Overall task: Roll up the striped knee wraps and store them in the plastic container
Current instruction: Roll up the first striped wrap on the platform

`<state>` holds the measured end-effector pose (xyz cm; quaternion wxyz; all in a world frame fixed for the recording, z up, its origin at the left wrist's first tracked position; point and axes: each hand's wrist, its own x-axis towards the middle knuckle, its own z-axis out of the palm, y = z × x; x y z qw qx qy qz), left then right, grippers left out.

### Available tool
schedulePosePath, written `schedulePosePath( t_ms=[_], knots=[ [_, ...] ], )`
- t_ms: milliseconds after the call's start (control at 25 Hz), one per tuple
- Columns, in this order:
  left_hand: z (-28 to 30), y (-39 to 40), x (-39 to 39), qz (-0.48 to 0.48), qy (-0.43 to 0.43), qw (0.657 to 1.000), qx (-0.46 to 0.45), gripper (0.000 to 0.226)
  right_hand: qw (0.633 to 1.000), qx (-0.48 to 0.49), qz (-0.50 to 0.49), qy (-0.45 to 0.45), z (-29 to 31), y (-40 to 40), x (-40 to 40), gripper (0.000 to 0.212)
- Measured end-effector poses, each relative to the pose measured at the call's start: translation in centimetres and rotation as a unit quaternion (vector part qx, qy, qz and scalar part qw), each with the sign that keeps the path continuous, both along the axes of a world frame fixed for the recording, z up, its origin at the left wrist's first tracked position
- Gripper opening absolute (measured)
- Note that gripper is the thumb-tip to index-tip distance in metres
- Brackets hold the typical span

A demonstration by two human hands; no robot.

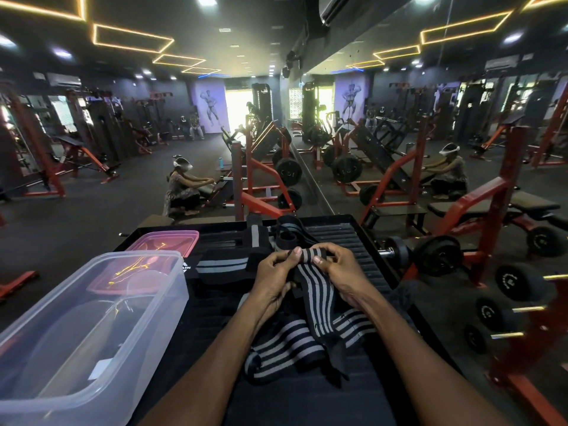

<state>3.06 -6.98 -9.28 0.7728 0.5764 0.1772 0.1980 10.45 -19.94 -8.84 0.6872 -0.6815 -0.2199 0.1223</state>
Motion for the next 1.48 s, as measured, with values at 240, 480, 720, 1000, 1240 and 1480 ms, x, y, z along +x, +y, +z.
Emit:
schedulePosePath(
  t_ms=[240, 480, 720, 1000, 1240, 1480],
  knots=[
    [0.17, 0.32, -0.34, 0.049, -0.020, 0.995, 0.088, 0.013, 0.997, 0.043, 0.039, 0.045, 0.12, -0.14, -0.07, 0.021],
    [0.04, 0.47, -0.41, -0.009, -0.036, 0.997, 0.071, 0.020, 0.998, 0.047, 0.025, 0.031, 0.24, -0.33, 0.00, 0.026],
    [-0.04, 0.38, -0.42, 0.004, -0.019, 0.995, 0.097, 0.013, 0.990, 0.107, 0.041, 0.077, 0.44, -0.32, -0.01, 0.030],
    [-0.13, 0.31, 0.12, 0.020, -0.014, 0.999, 0.042, 0.034, 0.991, 0.107, -0.001, 0.079, 0.28, 0.32, 0.13, 0.023],
    [-0.22, 0.49, 0.16, 0.017, -0.016, 1.000, -0.001, 0.010, 0.993, 0.068, 0.007, 0.094, 0.06, 0.47, 0.22, 0.024],
    [0.27, 0.46, -0.10, -0.030, -0.043, 0.998, -0.026, 0.016, 0.999, 0.033, -0.014, 0.021, 0.38, -0.06, -0.09, 0.033]
  ],
)
